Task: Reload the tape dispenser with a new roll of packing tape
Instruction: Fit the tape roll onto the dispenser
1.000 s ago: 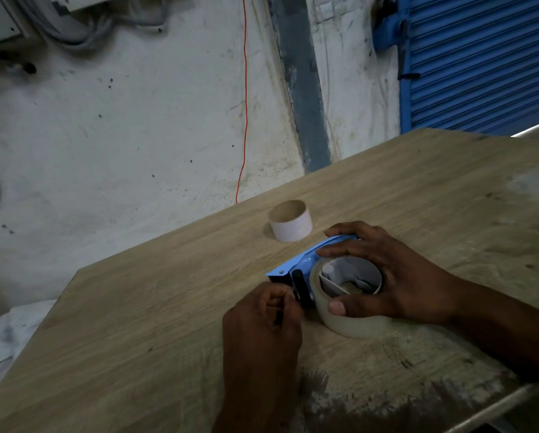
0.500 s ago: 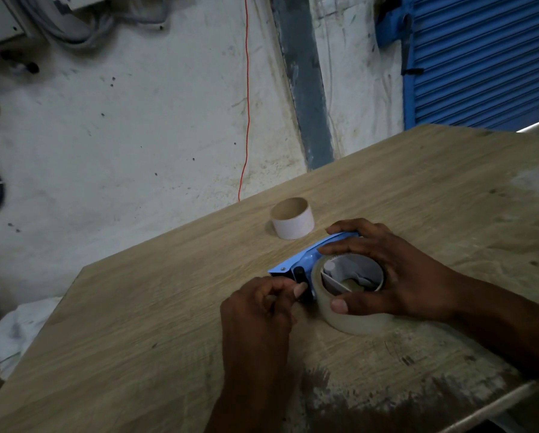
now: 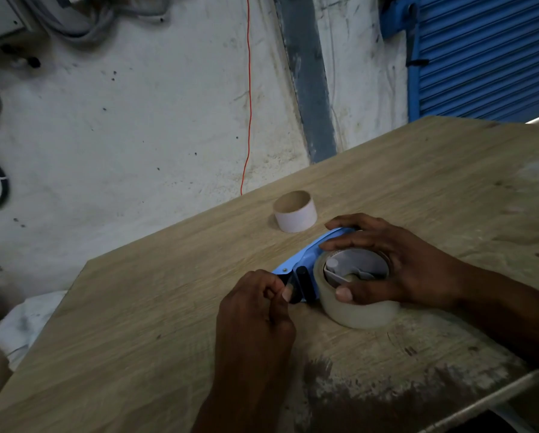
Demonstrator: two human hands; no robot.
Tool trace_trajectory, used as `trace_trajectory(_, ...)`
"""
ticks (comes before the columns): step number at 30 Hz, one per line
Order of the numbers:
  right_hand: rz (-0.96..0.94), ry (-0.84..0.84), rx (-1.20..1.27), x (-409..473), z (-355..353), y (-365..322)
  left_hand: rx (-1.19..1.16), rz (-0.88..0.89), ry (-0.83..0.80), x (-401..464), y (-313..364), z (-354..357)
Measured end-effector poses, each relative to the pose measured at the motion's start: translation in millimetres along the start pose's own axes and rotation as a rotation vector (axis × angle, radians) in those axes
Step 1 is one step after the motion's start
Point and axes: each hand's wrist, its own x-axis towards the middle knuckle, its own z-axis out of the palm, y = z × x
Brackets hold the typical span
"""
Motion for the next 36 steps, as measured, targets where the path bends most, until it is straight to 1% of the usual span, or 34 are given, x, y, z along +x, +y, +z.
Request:
trace_trajectory(2,0.002,-0.016,-0.008,0,0,0,-0.016,-0.011,-0.031,0,-1,-3)
trace_trajectory(5,-0.005,-0.005,-0.011,-1,-1,0,-0.099,-0.103,-0.060,0,-1,-7)
trace_trajectory(8,-0.005,0.006,-0.011,-1,0,-1,-0.188,-0.178,-0.019,-3,1,-8)
trace_trajectory(13,-0.004,0.007,-0.013,-2,-1,-3,-0.163,-0.221,0.047,-6,12,-2)
trace_trajectory(15,-0.002,0.001,-0.025,-1,-1,-2,-0.130,-0.214,0.071,-6,17,2)
trace_trajectory(19,0.004,-0.058,-0.031,-2,-3,-3,-0.054,-0.129,0.084,-6,21,6)
trace_trajectory(23,-0.011,-0.123,-0.095,-2,-6,-2,-0.079,-0.156,0.073,-6,14,3)
trace_trajectory(28,-0.057,-0.065,-0.069,-1,-5,-4,-0.006,-0.155,0.061,-7,12,-1)
trace_trajectory(31,-0.072,-0.046,-0.072,0,-5,-4,-0.072,-0.177,0.025,-5,8,-5)
trace_trajectory(36,-0.090,-0.060,-0.012,0,-5,-6,-0.273,-0.297,-0.068,1,-2,-17)
